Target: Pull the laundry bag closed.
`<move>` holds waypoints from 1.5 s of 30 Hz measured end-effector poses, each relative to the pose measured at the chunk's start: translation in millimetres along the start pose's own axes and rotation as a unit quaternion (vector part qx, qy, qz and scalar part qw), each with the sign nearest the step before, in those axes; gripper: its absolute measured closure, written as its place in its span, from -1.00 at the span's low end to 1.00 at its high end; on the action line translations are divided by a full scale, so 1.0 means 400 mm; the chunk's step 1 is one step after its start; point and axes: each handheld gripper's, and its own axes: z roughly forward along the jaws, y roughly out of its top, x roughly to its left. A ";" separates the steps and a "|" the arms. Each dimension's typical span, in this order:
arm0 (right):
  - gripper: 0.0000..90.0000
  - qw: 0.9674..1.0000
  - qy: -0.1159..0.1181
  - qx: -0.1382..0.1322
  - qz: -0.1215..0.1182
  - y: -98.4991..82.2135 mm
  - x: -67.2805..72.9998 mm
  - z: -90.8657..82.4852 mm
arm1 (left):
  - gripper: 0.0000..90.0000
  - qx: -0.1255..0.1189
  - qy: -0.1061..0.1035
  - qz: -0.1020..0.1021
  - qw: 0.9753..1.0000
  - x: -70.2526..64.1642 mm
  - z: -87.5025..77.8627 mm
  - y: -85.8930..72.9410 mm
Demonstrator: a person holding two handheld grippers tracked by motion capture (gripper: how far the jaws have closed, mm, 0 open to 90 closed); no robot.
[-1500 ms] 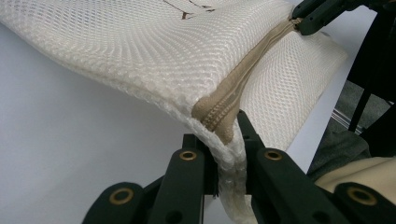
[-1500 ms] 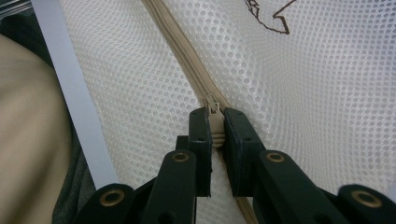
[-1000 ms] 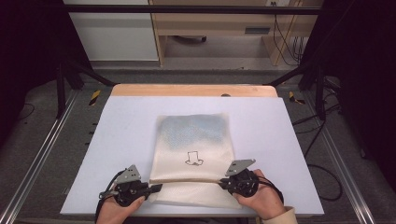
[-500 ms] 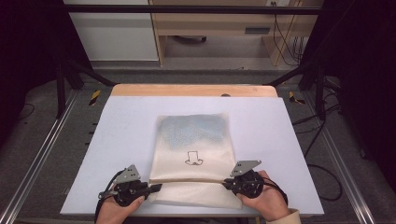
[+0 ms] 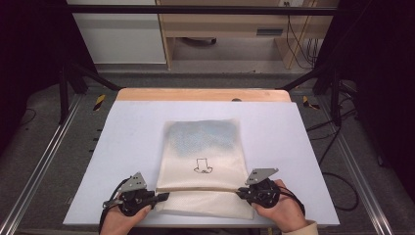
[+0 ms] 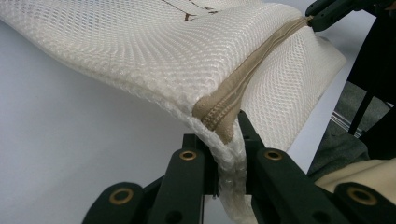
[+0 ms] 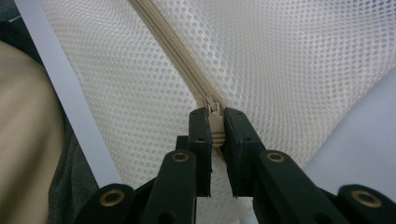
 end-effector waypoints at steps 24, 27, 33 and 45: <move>0.83 0.999 -0.020 0.032 0.030 -0.041 -0.027 -0.016 | 0.87 0.004 0.006 -0.004 1.000 0.004 -0.002 -0.001; 0.82 0.999 -0.022 0.036 0.030 -0.039 -0.025 -0.014 | 0.86 0.006 0.008 -0.005 1.000 0.003 -0.001 -0.004; 0.70 0.999 -0.005 0.022 0.039 -0.044 -0.029 -0.005 | 0.19 0.005 0.035 -0.015 0.999 -0.008 -0.013 -0.004; -0.71 0.991 -0.112 -0.053 0.058 0.053 0.001 0.021 | -0.79 -0.015 0.111 -0.017 0.994 -0.004 -0.069 0.000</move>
